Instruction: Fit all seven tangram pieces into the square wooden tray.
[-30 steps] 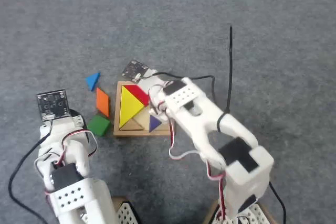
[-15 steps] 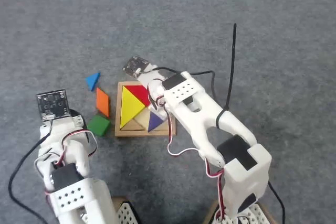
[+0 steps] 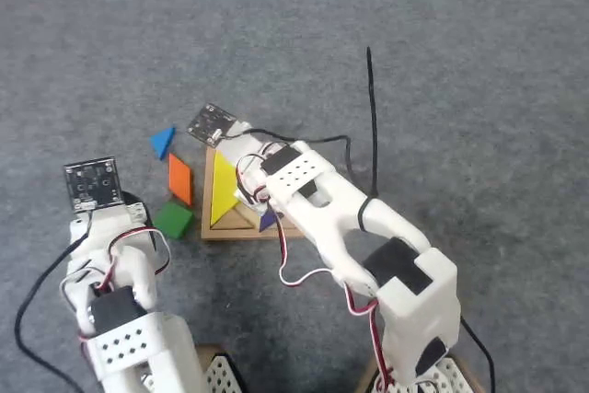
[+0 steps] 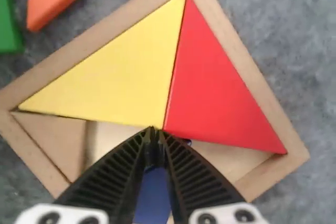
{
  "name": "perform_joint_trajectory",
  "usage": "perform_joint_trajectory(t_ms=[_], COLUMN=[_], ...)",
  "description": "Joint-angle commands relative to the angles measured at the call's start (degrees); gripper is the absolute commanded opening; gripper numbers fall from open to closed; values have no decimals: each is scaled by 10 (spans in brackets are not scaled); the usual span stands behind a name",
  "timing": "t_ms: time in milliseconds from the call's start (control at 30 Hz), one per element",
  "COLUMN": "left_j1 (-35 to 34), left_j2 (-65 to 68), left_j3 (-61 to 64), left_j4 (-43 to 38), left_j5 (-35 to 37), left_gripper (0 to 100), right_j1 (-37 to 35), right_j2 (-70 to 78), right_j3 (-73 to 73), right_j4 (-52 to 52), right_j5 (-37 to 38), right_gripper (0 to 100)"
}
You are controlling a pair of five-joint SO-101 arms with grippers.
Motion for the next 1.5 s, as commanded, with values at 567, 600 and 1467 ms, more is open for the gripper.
perform_joint_trajectory(t_ms=[567,600,1467], left_j1=[3,3,7], left_j2=[-10,-10,-8], left_j3=[-6,-6,-13], left_j4=[3,3,-1], left_j5=[4,4,3], left_gripper=[77,77,132], right_j1=[45,44,151], right_j2=[-51,-53,-494], right_j3=[-36,-36,346], right_j4=[118,124,-149], right_j5=[42,43,-48], right_gripper=[9,9,13])
